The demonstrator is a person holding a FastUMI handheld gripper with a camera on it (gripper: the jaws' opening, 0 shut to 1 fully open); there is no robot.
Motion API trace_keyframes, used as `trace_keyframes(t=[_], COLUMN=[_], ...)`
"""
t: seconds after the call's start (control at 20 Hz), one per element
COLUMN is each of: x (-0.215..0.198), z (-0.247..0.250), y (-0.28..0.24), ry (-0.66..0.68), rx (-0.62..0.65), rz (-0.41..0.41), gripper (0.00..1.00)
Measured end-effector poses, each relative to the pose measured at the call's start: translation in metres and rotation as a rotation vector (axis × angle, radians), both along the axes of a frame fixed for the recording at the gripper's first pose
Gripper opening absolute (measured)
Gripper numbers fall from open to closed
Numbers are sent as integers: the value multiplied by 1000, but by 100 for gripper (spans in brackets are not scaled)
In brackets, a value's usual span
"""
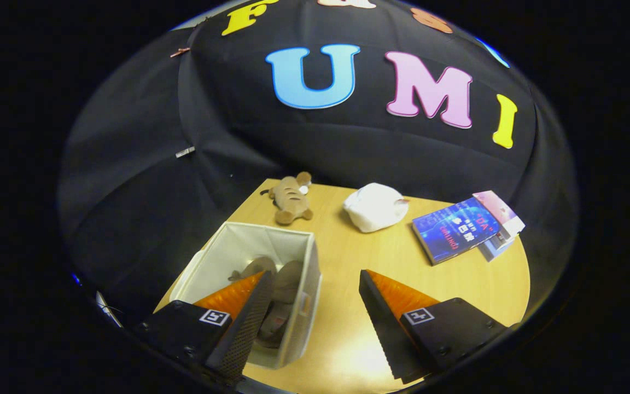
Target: Open the storage box then place both shoes into the box .Put the left shoe in first, then the right shoe, with the right side of both shoes facing outward in a uniform manner.
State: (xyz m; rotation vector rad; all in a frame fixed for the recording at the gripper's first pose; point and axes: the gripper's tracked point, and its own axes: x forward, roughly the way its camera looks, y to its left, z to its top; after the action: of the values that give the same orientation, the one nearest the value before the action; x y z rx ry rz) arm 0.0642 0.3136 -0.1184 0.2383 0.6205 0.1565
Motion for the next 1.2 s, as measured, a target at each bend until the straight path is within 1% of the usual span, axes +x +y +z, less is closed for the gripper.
trace_keyframes(t=[0.4, 0.6, 0.75, 0.9, 1.2], x=[-23, -34, -51, -67, -96], z=[4, 11, 20, 26, 35], y=[-170, -239, -274, -303, -338], ry=[-98, -157, -195, -236, -278], rx=[-36, -30, -11, -20, -38], rz=[-80, -111, -122, -125, -96], gripper=[98, 98, 98, 98, 98])
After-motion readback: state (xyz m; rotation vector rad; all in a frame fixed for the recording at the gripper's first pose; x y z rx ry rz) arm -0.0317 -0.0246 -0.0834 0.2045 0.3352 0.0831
